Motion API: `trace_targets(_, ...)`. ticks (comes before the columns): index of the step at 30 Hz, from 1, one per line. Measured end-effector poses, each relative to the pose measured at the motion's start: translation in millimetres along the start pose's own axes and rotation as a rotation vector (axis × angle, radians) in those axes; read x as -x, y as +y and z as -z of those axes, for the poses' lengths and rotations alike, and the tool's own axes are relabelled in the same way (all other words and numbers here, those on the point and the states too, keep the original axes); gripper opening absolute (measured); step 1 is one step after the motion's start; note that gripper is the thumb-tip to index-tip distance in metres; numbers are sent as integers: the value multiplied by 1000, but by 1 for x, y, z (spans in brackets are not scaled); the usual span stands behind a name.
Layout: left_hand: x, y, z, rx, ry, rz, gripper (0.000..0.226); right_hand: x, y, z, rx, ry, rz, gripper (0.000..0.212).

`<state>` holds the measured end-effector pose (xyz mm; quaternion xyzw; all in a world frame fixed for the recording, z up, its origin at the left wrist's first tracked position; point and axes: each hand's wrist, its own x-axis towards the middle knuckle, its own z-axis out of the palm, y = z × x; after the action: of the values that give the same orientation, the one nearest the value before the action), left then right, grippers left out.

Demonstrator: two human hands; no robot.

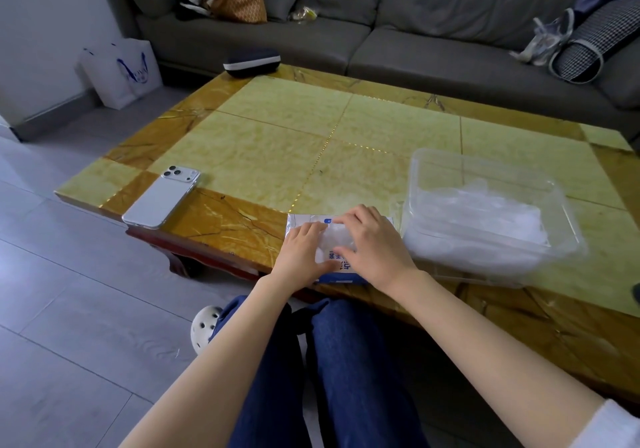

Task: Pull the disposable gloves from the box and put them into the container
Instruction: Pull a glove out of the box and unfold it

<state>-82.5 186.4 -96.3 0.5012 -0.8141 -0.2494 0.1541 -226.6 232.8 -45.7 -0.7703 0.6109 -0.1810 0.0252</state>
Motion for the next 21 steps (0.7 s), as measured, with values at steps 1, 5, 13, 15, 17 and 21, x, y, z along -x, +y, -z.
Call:
trace_targets(1,0,1,0,-6,-4,4,75,-3,-3,2,10,-25,-43,40)
trace_targets(5,-1,1,1,-22,-12,11,76,-14,-8,3,32,-150,-156,18)
trace_targets(13,0,0,1,-26,10,-1,75,-25,4,32,-242,99,-221,19)
trace_targets(15,0,0,2,-26,10,2,75,-27,10,42,-255,145,-236,19)
trace_targets(17,0,1,2,-34,5,3,75,-28,16,51,-245,185,-255,20)
trace_targets(21,-1,4,4,-47,-19,24,77,-30,21,66,-265,292,-283,21)
